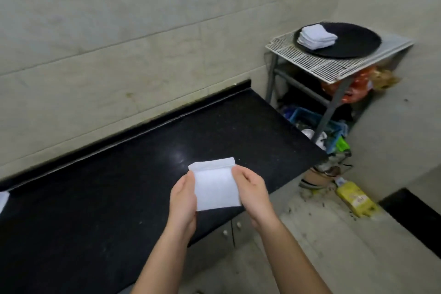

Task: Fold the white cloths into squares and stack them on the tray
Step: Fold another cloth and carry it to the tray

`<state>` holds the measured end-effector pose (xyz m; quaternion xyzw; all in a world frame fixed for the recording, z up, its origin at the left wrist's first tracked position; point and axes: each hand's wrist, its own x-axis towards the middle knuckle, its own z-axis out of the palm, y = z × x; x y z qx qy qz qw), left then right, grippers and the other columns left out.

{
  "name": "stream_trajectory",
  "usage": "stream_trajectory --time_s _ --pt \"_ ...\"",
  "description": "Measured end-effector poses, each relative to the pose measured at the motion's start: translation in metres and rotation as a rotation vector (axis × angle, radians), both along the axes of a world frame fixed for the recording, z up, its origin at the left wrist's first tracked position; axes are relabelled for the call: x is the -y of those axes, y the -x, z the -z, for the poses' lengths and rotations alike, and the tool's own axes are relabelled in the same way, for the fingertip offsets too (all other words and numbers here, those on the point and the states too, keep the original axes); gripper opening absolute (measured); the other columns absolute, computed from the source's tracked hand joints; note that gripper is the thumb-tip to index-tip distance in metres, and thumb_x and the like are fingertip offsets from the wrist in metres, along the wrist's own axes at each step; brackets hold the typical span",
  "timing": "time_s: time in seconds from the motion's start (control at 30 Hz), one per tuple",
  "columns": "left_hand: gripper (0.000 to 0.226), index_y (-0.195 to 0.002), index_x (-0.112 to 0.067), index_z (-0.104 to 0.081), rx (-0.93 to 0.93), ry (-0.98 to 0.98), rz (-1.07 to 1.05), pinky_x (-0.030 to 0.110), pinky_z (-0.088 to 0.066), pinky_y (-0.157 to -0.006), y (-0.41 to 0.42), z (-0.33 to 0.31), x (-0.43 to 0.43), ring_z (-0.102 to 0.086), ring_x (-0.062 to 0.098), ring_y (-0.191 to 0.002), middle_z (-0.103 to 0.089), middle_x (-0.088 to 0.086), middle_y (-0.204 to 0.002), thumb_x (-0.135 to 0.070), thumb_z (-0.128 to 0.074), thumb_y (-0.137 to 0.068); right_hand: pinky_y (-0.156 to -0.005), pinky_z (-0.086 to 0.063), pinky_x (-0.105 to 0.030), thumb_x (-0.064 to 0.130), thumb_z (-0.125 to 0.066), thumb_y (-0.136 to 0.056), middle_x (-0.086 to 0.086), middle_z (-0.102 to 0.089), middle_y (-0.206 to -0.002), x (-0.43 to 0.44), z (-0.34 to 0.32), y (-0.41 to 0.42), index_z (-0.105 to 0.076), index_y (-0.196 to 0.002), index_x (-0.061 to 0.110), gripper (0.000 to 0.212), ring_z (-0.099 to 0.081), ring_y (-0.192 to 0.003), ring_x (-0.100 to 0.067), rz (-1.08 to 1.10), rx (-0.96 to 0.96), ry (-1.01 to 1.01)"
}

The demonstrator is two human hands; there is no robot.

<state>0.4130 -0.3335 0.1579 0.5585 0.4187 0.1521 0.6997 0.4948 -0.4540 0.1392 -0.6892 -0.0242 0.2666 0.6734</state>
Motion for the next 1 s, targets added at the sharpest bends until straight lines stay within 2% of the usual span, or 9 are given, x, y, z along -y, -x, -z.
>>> stream_trajectory --time_s 0.1,0.2,0.3,0.4,0.53,0.57,0.7,0.87,1.0 --pt "0.031 -0.096 -0.010 -0.068 -0.016 -0.068 0.123 0.037 -0.051 -0.076 -0.049 0.004 0.035 -0.067 0.020 -0.085 -0.074 0.007 -0.094 -0.029 -0.045 -0.105 -0.075 -0.052 -0.025 0.025 -0.057 -0.099 0.008 -0.076 -0.096 0.045 0.003 -0.033 -0.076 -0.097 0.020 0.020 -0.068 -0.089 -0.005 0.157 -0.022 -0.020" --pt "0.030 -0.085 -0.021 -0.067 -0.014 -0.149 0.206 0.040 -0.052 -0.075 -0.094 0.007 0.065 -0.065 0.021 -0.087 -0.072 0.005 -0.092 -0.032 -0.046 -0.102 -0.072 -0.052 -0.022 0.021 -0.057 -0.100 0.008 -0.075 -0.094 0.081 0.003 -0.064 -0.075 -0.099 0.017 0.018 -0.067 -0.083 -0.002 0.282 -0.023 -0.031" --pt "0.030 -0.081 -0.028 -0.068 -0.009 -0.193 0.281 0.043 -0.055 -0.076 -0.141 0.009 0.089 -0.066 0.021 -0.088 -0.073 0.007 -0.095 -0.035 -0.045 -0.100 -0.079 -0.052 -0.029 0.022 -0.059 -0.100 0.003 -0.076 -0.100 0.107 0.001 -0.104 -0.075 -0.103 0.014 0.019 -0.067 -0.088 -0.007 0.354 0.017 0.001" --pt "0.030 -0.084 -0.022 -0.067 0.028 -0.219 0.350 0.038 -0.051 -0.071 -0.197 0.007 0.105 -0.064 0.018 -0.083 -0.071 0.004 -0.090 -0.032 -0.044 -0.101 -0.082 -0.053 -0.029 0.022 -0.059 -0.100 0.002 -0.077 -0.100 0.127 -0.002 -0.155 -0.075 -0.104 0.014 0.019 -0.067 -0.088 -0.008 0.408 0.072 0.026" --pt "0.030 -0.090 -0.015 -0.065 0.098 -0.243 0.400 0.030 -0.049 -0.065 -0.282 -0.005 0.107 -0.061 0.012 -0.078 -0.067 0.000 -0.087 -0.029 -0.042 -0.103 -0.070 -0.049 -0.007 0.024 -0.057 -0.102 0.018 -0.072 -0.090 0.136 -0.020 -0.236 -0.073 -0.098 0.021 0.017 -0.063 -0.079 0.008 0.397 0.152 0.074" --pt "0.030 -0.091 -0.014 -0.065 0.117 -0.251 0.402 0.028 -0.049 -0.064 -0.302 -0.011 0.105 -0.062 0.010 -0.077 -0.067 0.000 -0.087 -0.029 -0.042 -0.103 -0.068 -0.048 -0.006 0.025 -0.057 -0.102 0.020 -0.072 -0.089 0.136 -0.026 -0.255 -0.073 -0.096 0.024 0.017 -0.064 -0.079 0.009 0.386 0.171 0.085" --pt "0.032 -0.088 -0.012 -0.064 0.203 -0.325 0.379 0.027 -0.047 -0.063 -0.377 -0.040 0.098 -0.059 0.007 -0.074 -0.065 -0.004 -0.082 -0.030 -0.044 -0.104 -0.071 -0.052 -0.017 0.033 -0.054 -0.103 0.012 -0.074 -0.101 0.132 -0.058 -0.328 -0.074 -0.106 0.022 0.023 -0.067 -0.091 -0.002 0.336 0.231 0.109" --pt "0.032 -0.093 -0.013 -0.064 0.265 -0.414 0.366 0.030 -0.048 -0.069 -0.454 -0.067 0.106 -0.059 0.011 -0.081 -0.068 0.000 -0.090 -0.030 -0.041 -0.105 -0.083 -0.055 -0.025 0.035 -0.054 -0.102 0.010 -0.074 -0.105 0.141 -0.087 -0.404 -0.074 -0.111 0.018 0.028 -0.068 -0.100 -0.008 0.337 0.317 0.115" --pt "0.033 -0.094 -0.013 -0.064 0.260 -0.452 0.331 0.035 -0.048 -0.075 -0.509 -0.074 0.125 -0.058 0.012 -0.082 -0.068 0.003 -0.093 -0.034 -0.041 -0.105 -0.066 -0.047 -0.011 0.032 -0.051 -0.103 0.010 -0.070 -0.092 0.157 -0.095 -0.462 -0.074 -0.101 0.014 0.029 -0.058 -0.081 0.000 0.338 0.362 0.125"
